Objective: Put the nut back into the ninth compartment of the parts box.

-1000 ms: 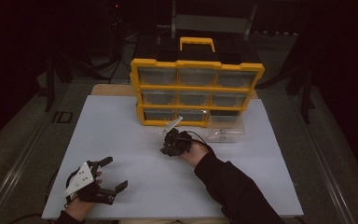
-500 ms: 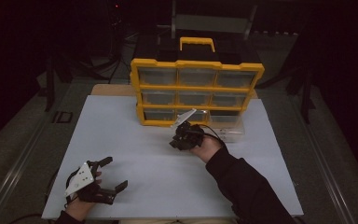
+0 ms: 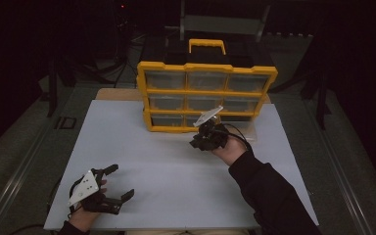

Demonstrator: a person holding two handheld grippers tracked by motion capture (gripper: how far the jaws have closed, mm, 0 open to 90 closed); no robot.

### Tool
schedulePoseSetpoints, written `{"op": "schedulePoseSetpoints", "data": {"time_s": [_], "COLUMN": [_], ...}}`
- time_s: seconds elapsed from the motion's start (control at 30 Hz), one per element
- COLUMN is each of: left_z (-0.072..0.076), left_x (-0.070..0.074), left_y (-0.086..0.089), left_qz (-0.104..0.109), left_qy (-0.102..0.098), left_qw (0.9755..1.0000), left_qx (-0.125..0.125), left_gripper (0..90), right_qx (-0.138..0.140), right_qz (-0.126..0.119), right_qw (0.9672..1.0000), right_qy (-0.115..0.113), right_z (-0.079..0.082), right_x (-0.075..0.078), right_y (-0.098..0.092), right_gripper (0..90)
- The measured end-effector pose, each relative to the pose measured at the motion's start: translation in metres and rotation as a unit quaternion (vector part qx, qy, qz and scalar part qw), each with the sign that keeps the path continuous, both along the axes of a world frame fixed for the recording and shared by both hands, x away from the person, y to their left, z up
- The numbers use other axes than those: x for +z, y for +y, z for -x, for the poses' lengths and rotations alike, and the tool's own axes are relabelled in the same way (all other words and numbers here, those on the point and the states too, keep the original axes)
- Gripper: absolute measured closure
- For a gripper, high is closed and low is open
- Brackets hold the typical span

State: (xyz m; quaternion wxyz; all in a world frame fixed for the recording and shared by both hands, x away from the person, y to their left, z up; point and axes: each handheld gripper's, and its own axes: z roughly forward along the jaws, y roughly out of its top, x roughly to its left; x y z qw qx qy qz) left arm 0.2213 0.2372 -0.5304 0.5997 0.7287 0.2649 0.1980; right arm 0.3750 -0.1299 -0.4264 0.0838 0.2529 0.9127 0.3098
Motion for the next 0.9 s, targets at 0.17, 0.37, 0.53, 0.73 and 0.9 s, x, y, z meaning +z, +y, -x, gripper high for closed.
{"op": "schedulePoseSetpoints", "data": {"time_s": [0.17,0.37,0.53,0.73,0.9], "left_z": [0.0,0.0,0.0,0.0,0.0], "left_x": [0.0,0.0,0.0,0.0,0.0], "left_y": [0.0,0.0,0.0,0.0,0.0], "left_qz": [0.001,0.001,0.001,0.001,0.002], "left_qy": [0.001,0.001,0.001,0.002,0.002], "left_qw": [1.0,1.0,1.0,1.0,1.0], "left_qx": [0.001,0.001,0.0,0.001,0.0], "left_gripper": [0.0,0.0,0.0,0.0,0.0], "right_qx": [-0.008,-0.028,-0.043,-0.062,-0.078], "right_qz": [-0.001,-0.015,-0.017,-0.024,-0.023], "right_qw": [0.9999,0.9992,0.9984,0.9971,0.996], "right_qy": [-0.011,-0.025,-0.032,-0.037,-0.038], "right_z": [-0.002,-0.006,-0.009,-0.012,-0.016], "right_x": [0.011,0.027,0.035,0.04,0.039], "right_y": [-0.012,-0.034,-0.049,-0.064,-0.08], "right_gripper": [70.4,70.3,70.4,70.3,70.4]}}
